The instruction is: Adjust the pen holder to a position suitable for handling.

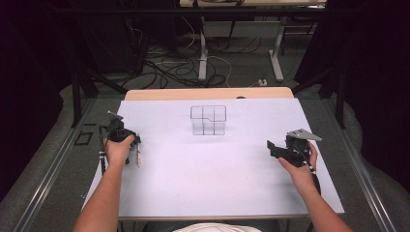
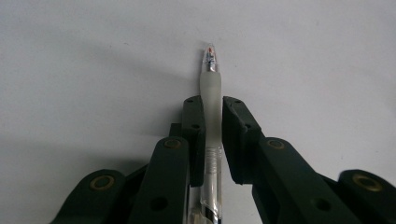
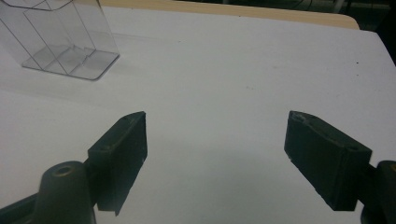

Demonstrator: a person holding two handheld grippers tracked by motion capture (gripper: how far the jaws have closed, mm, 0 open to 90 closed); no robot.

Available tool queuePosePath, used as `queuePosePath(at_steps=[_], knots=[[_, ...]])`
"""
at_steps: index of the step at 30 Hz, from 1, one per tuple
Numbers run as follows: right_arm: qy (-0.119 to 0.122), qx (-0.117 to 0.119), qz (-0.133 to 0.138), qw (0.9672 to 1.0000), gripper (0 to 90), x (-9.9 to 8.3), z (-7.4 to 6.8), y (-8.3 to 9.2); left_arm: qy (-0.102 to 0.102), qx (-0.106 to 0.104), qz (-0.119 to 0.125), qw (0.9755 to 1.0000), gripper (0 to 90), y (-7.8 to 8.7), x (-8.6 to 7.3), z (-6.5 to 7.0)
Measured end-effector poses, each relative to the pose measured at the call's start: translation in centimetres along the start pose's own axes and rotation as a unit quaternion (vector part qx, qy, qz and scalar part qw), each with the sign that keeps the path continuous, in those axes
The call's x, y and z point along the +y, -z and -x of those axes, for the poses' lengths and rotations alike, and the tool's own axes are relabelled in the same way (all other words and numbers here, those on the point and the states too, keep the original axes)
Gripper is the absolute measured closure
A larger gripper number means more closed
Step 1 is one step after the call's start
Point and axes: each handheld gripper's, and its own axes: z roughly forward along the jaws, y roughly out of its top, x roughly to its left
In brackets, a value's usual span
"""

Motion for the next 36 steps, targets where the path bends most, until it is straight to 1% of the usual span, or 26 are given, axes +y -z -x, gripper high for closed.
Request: queuePosePath(at_steps=[4, 5, 9, 13, 15, 16, 17, 18, 19, 22, 25, 26, 28, 30, 32, 33, 34, 36], knots=[[-0.004, 0.001, 0.0, 1.0, 21.1, 0.0, 0.0, 0.0, 0.0, 0.001, 0.001, 1.0, 79.7, 0.0, 0.0, 0.0], [-0.004, 0.001, 0.0, 1.0, 21.1, 0.0, -0.1, 0.0, 0.0, -0.003, -0.001, 1.0, 79.7, 0.0, 0.0, 0.0], [0.001, 0.002, 0.001, 1.0, 21.1, 0.0, 0.0, 0.0, -0.005, -0.006, 0.0, 1.0, 79.7, 0.2, -0.1, 0.1], [0.0, 0.004, 0.003, 1.0, 21.1, 0.0, 0.1, 0.0, -0.002, -0.008, 0.007, 0.9999, 79.7, 0.4, -0.1, 0.2], [0.0, 0.003, 0.002, 1.0, 21.1, 0.0, 0.1, 0.0, -0.005, -0.015, 0.011, 0.9998, 79.7, 0.7, -0.2, 0.2], [-0.001, 0.004, 0.003, 1.0, 21.1, 0.0, 0.1, 0.0, -0.004, -0.015, 0.016, 0.9998, 79.7, 0.8, -0.2, 0.3], [-0.001, 0.004, 0.003, 1.0, 21.1, 0.0, 0.1, 0.0, -0.007, -0.019, 0.016, 0.9997, 79.7, 0.9, -0.2, 0.2], [-0.001, 0.004, 0.003, 1.0, 21.1, 0.0, 0.1, 0.0, -0.008, -0.019, 0.018, 0.9996, 79.8, 1.0, -0.2, 0.3], [0.0, 0.004, 0.004, 1.0, 21.1, 0.0, 0.1, 0.0, -0.005, -0.025, 0.018, 0.9995, 79.7, 1.1, -0.2, 0.4], [-0.001, 0.003, 0.003, 1.0, 21.1, 0.1, 0.1, 0.1, -0.009, -0.026, 0.025, 0.9993, 79.8, 1.3, -0.3, 0.5], [-0.001, 0.002, 0.002, 1.0, 21.1, 0.1, 0.1, 0.1, -0.01, -0.035, 0.027, 0.999, 79.8, 1.7, -0.3, 0.6], [-0.001, 0.003, 0.003, 1.0, 21.1, 0.1, 0.1, 0.1, -0.009, -0.033, 0.033, 0.9989, 79.7, 1.7, -0.3, 0.6], [0.0, -0.003, 0.004, 1.0, 21.1, 0.1, 0.1, 0.1, -0.012, -0.038, 0.035, 0.9986, 79.8, 2.0, -0.3, 0.7], [-0.002, 0.0, 0.003, 1.0, 21.1, 0.1, 0.1, 0.1, -0.012, -0.04, 0.043, 0.9982, 79.8, 2.2, -0.4, 0.8], [-0.001, -0.001, 0.003, 1.0, 21.1, 0.1, 0.1, 0.2, -0.014, -0.044, 0.043, 0.998, 79.8, 2.5, -0.4, 0.9], [-0.001, 0.0, 0.003, 1.0, 21.1, 0.1, 0.1, 0.1, -0.014, -0.051, 0.048, 0.9975, 79.8, 2.6, -0.4, 1.0], [-0.003, 0.0, 0.002, 1.0, 21.1, 0.1, 0.1, 0.1, -0.012, -0.048, 0.053, 0.9974, 79.7, 2.7, -0.4, 1.1], [-0.002, 0.0, 0.003, 1.0, 21.1, 0.1, 0.1, 0.2, -0.019, -0.051, 0.057, 0.9969, 79.7, 3.0, -0.5, 1.2]])
